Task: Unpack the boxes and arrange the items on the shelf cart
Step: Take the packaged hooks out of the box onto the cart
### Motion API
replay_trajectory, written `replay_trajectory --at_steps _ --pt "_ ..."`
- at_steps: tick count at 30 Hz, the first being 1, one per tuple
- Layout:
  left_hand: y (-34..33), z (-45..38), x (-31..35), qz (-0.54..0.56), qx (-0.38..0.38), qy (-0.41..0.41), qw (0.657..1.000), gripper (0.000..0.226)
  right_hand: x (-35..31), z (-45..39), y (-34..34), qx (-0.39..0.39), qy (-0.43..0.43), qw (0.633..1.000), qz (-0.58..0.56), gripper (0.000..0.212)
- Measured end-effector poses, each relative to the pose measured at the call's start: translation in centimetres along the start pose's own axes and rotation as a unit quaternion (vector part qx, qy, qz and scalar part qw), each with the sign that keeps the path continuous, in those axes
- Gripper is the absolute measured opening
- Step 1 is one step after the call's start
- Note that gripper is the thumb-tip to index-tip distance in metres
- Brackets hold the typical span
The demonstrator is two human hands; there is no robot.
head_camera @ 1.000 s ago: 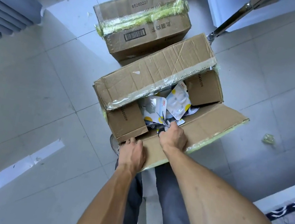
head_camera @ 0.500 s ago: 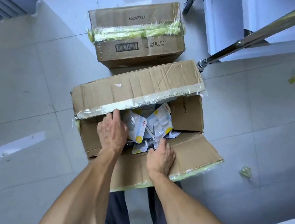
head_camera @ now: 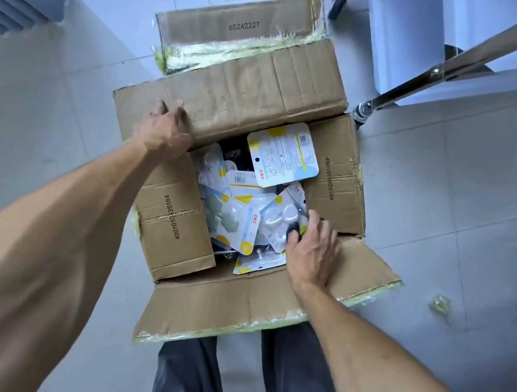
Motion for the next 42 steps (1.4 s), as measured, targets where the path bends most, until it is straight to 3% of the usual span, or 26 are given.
replay_trajectory --at_steps 4,10,12,14,16,18,21,23,26,32,37,42 --pt "-4.2 -0.7 -1.0 -0.024 -0.012 0.013 1.000 0.088 5.1 -0.6 -0.7 0.021 0.010 0.999 0.033 0.052" --pt "-6.4 -0.1 0.1 -0.045 0.177 0.017 0.983 0.090 8.1 -2.1 -2.5 0.091 0.133 0.980 0.118 0.050" --pt "-7.5 1.7 1.5 -0.072 0.242 -0.014 0.968 0.084 7.9 -3.5 -2.2 0.042 0.148 0.981 0.120 0.048" --pt "-9.5 3.9 3.5 -0.097 0.261 -0.122 0.953 0.068 7.3 -4.7 -1.6 -0.029 0.122 0.988 0.095 0.041" --pt "-11.7 5.8 5.1 -0.130 0.250 -0.222 0.934 0.046 6.2 -5.3 -0.7 -0.068 0.090 0.992 0.056 0.033" --pt "-13.4 6.4 5.6 -0.189 0.187 -0.243 0.933 0.029 4.5 -5.7 -0.1 -0.078 0.080 0.991 0.075 0.026" --pt "-15.1 6.4 5.0 -0.288 0.020 -0.151 0.945 0.017 1.8 -5.6 -0.5 -0.131 0.065 0.979 0.139 0.020" --pt "-14.9 6.8 5.4 -0.377 -0.018 -0.105 0.920 0.015 0.8 -5.3 -0.8 -0.155 0.011 0.982 0.107 0.019" --pt "-14.4 7.7 6.5 -0.402 -0.044 -0.036 0.914 0.018 0.4 -4.1 -0.9 -0.174 -0.088 0.981 0.008 0.023" --pt "-12.8 10.4 1.2 -0.220 -0.109 0.123 0.962 0.031 2.4 -0.6 -0.2 -0.202 -0.245 0.939 -0.133 0.037" --pt "-14.4 13.1 -6.0 -0.071 -0.175 0.263 0.946 0.054 2.9 0.1 0.9 -0.086 -0.286 0.933 -0.199 0.027" --pt "-15.7 13.1 -3.8 0.007 -0.036 0.239 0.970 0.039 3.0 1.1 -0.1 -0.025 -0.340 0.904 -0.260 0.026"
Point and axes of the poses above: each hand's wrist, its own z-axis away from the middle knuckle, its own y-axis out of the back of the hand, x = y × z, the point moved 5 cm from there along -z, towards the middle knuckle, and after that the axes turned 9 degrees about -x, right-handed, at the moved point
